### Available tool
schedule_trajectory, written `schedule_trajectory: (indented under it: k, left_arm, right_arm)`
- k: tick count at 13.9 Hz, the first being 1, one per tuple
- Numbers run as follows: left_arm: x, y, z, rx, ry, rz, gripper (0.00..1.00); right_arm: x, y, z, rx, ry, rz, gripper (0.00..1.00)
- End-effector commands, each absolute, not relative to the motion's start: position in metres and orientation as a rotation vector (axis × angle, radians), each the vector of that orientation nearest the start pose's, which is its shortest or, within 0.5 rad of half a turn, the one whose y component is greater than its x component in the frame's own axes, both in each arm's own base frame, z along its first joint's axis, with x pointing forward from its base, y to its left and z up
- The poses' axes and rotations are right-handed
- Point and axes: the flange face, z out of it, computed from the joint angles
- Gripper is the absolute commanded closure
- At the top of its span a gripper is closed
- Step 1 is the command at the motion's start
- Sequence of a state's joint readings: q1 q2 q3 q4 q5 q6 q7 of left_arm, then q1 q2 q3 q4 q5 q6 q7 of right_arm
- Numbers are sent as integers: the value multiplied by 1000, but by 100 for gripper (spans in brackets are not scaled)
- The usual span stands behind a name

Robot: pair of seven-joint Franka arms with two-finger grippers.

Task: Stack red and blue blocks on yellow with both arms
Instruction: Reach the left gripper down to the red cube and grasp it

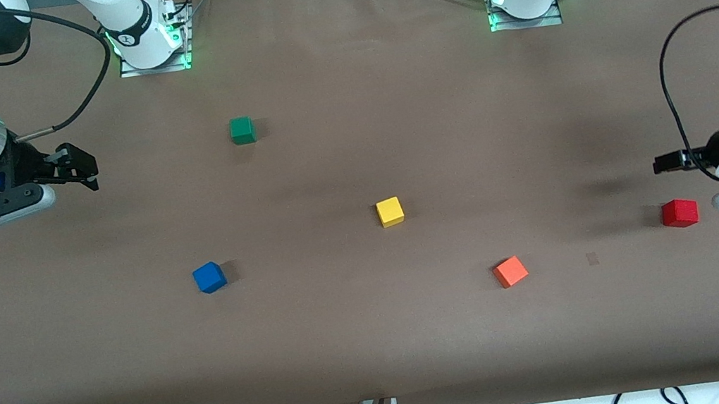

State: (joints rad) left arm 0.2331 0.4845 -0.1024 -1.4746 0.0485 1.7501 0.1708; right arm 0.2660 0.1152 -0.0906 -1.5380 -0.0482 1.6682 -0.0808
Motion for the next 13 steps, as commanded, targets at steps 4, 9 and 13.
schedule_trajectory:
  k: [4,9,13]
  left_arm:
    - [673,165,299,-3176,347,282,0]
    - [676,181,253,-3152,495,167,0]
    - [678,192,239,-3097,549,134,0]
  right_arm:
    - [583,112,590,-3159,-387,-18,0]
    - [571,123,576,-3123,-380,165,0]
    - [588,112,545,-3004,-300,245,0]
